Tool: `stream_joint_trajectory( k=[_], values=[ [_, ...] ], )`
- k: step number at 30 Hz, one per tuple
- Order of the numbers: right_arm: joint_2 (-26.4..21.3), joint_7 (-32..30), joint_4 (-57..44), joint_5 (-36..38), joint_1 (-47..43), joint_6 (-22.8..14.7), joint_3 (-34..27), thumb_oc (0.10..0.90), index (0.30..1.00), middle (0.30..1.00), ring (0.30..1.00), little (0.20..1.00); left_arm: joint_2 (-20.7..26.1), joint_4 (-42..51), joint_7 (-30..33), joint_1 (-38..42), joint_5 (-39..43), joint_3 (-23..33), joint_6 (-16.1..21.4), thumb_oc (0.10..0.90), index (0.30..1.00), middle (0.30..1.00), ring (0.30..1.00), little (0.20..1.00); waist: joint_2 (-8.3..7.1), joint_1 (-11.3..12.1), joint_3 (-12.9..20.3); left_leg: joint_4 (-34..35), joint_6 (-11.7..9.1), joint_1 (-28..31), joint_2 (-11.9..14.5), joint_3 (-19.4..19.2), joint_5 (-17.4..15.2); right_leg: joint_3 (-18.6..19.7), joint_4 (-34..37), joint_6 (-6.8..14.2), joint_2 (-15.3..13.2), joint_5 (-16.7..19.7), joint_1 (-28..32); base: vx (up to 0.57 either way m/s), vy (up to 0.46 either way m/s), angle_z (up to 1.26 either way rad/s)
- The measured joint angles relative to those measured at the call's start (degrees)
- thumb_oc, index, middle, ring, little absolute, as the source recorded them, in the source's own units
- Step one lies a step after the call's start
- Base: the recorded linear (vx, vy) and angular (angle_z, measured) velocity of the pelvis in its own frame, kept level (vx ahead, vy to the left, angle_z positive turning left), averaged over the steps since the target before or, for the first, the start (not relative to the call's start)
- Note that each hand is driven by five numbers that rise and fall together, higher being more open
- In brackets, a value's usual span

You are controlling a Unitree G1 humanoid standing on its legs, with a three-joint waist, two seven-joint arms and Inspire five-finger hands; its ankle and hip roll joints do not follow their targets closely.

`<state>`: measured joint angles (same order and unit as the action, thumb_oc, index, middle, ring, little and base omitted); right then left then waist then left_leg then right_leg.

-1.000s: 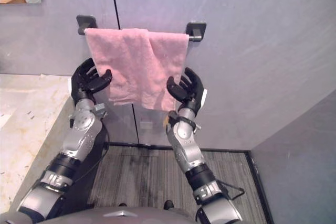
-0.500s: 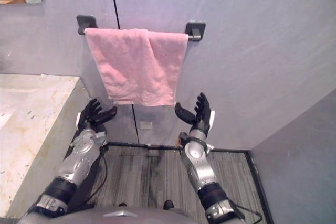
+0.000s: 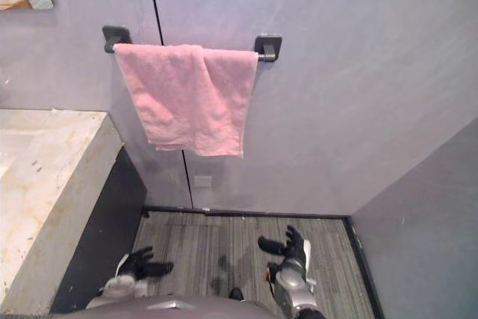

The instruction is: Organize the bathroom.

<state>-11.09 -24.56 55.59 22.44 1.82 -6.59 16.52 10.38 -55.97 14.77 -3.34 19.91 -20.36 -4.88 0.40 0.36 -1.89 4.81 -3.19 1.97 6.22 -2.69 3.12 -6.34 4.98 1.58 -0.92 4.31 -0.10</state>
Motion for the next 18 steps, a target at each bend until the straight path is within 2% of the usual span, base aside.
stream_joint_trajectory(
  k=[2, 5, 7, 8, 9, 10, 11, 12, 14, 15, 16, 17, 18],
  values=[
    [0.0, 2.2, 6.8, -1.9, -1.6, -0.1, 0.1, 0.8, 0.9, 0.9, 0.9, 0.9, -0.2, -6.2, -2.5, 3.5, -0.3, -0.1, 0.3, 0.8, 0.9, 0.9, 0.9, 0.9, 0.65, 0.8, -0.4, 0.0, -0.2, -1.7, 0.2, -0.3, 0.7, -0.3, 0.0, -0.7, 0.1, 1.0, -1.7, -0.3, -0.01, -0.06],
    [-0.9, 5.5, 12.8, -1.7, -2.9, 0.1, 0.3, 0.8, 0.9, 0.9, 0.9, 0.9, -1.0, -12.0, -4.9, 6.8, -2.1, -0.1, 0.9, 0.8, 0.9, 0.9, 0.9, 0.9, 2.8, 0.7, -2.4, -0.7, -1.0, -3.4, 0.3, -0.6, 2.0, -0.9, 0.0, -1.2, 0.2, 2.0, -3.2, -0.28, -0.003, -0.06],
    [-1.3, 7.3, 15.0, -1.8, -4.1, 0.5, -0.8, 0.8, 0.9, 0.9, 0.9, 0.9, -1.8, -17.2, -7.2, 10.2, -1.8, 2.5, -0.3, 0.8, 0.9, 0.9, 0.9, 0.9, 2.09, 0.2, -3.7, -3.5, -3.1, -5.2, -1.1, -0.6, 4.0, -1.4, 0.0, -1.8, -1.1, 2.4, -3.7, -0.28, 0.027, 0.13],
    [-1.2, 8.3, 15.8, -1.9, -4.5, 1.1, -0.9, 0.8, 0.9, 0.9, 0.9, 0.9, -1.5, -19.5, -8.2, 12.2, -1.7, 4.4, -1.4, 0.8, 0.9, 0.9, 0.9, 0.9, -0.22, -0.8, -4.8, -4.8, -6.4, -5.7, -3.7, -0.2, 5.7, -2.0, 0.1, -2.9, -3.6, 3.2, -3.9, -0.19, 0.045, 0.2],
    [-1.2, 8.9, 16.2, -2.0, -5.1, 1.0, -0.7, 0.8, 0.9, 0.9, 0.9, 0.9, -1.2, -20.7, -9.3, 12.8, -0.9, 6.2, -2.0, 0.8, 0.9, 0.9, 0.9, 0.9, -1.9, -1.2, -5.8, -11.6, -4.5, -6.2, -5.8, 0.0, 1.0, -2.0, 0.0, -2.8, -5.9, 3.5, -3.4, -0.21, 0.05, 0.19],
    [-1.9, 9.5, 16.1, -2.1, -4.9, 1.1, -0.5, 0.8, 0.9, 0.9, 0.9, 0.9, -1.2, -21.3, -10.1, 12.5, -0.9, 6.9, -2.9, 0.8, 0.9, 0.9, 0.9, 0.9, -2.86, -2.4, -5.2, -18.8, -2.4, -5.4, -8.0, 0.1, -3.8, -2.1, 0.0, -2.7, -7.2, 3.5, -3.2, -0.17, 0.043, 0.12],
    [-2.4, 9.6, 16.0, -2.1, -4.7, 1.1, -0.6, 0.8, 0.9, 0.9, 0.9, 0.9, -1.5, -21.7, -10.3, 12.2, -0.9, 6.9, -3.1, 0.8, 0.9, 0.9, 0.9, 0.9, -1.74, -3.0, -4.7, -20.4, -1.4, -4.2, -8.0, 1.1, -5.4, -2.1, -0.1, -2.6, -6.7, 3.5, -3.1, -0.25, 0.092, 0.21],
    [-2.9, 9.9, 16.0, -2.1, -4.1, 1.5, -0.8, 0.8, 0.9, 0.9, 0.9, 0.9, -2.0, -22.1, -10.8, 11.9, -1.0, 6.9, -3.4, 0.8, 0.9, 0.9, 0.9, 0.9, 0.05, -4.2, -3.8, -18.4, -0.6, -1.6, -7.7, 2.6, -8.4, -2.5, -0.3, -2.3, -5.6, 3.8, -3.3, -0.31, 0.116, 0.23],
    [-3.3, 10.2, 16.1, -3.0, -3.9, 2.5, -1.4, 0.8, 0.9, 0.9, 0.9, 0.9, -2.2, -22.2, -11.4, 11.9, -1.0, 6.8, -4.1, 0.8, 0.9, 0.9, 0.9, 0.9, 1.44, -5.2, -3.4, -12.6, 0.2, 0.7, -7.7, 3.8, -10.0, -2.9, -0.3, -1.6, -5.0, 5.0, -4.6, -0.31, 0.095, 0.06],
    [-3.4, 10.2, 15.9, -4.1, -4.8, 2.5, -1.3, 0.8, 0.9, 0.9, 0.9, 0.9, -2.3, -22.3, -11.8, 11.8, -1.1, 6.7, -4.7, 0.8, 0.9, 0.9, 0.9, 0.9, 2.26, -5.8, -3.7, -8.4, 1.4, 2.0, -7.6, 4.9, -10.6, -3.2, -0.4, -0.3, -4.6, 6.3, -5.2, -0.29, 0.056, -0.05],
    [-3.3, 10.2, 15.7, -4.1, -5.1, 2.5, -1.4, 0.8, 0.9, 0.9, 0.9, 0.9, -2.4, -22.2, -12.0, 12.0, -1.4, 6.6, -5.3, 0.8, 0.9, 0.9, 0.9, 0.9, 2.3, -6.1, -3.9, -6.0, 2.6, 2.8, -7.7, 5.2, -10.1, -3.1, -0.4, 0.3, -4.3, 6.2, -5.6, -0.31, 0.047, 0.03],
    [-2.5, 10.0, 15.6, -4.1, -5.2, 2.6, -1.4, 0.8, 0.9, 0.9, 0.9, 0.9, -2.1, -22.2, -12.8, 11.9, -2.7, 5.0, -5.4, 0.8, 0.9, 0.9, 0.9, 0.9, 0.84, -6.1, -4.4, -3.9, 3.6, 3.6, -9.4, 5.3, -7.8, -2.8, -0.4, 1.2, -6.0, 7.3, -6.0, -0.46, 0.044, 0.07],
    [-2.1, 9.9, 15.5, -4.1, -5.1, 2.6, -1.4, 0.8, 0.9, 0.9, 0.9, 0.9, -1.9, -22.1, -14.0, 11.8, -4.2, 2.6, -5.2, 0.8, 0.9, 0.9, 0.9, 0.9, 0.13, -6.0, -4.7, -2.3, 4.5, 3.9, -10.3, 5.3, -6.6, -2.5, -0.7, 2.7, -7.4, 7.4, -7.1, -0.34, 0.016, 0.05]
  ],
)
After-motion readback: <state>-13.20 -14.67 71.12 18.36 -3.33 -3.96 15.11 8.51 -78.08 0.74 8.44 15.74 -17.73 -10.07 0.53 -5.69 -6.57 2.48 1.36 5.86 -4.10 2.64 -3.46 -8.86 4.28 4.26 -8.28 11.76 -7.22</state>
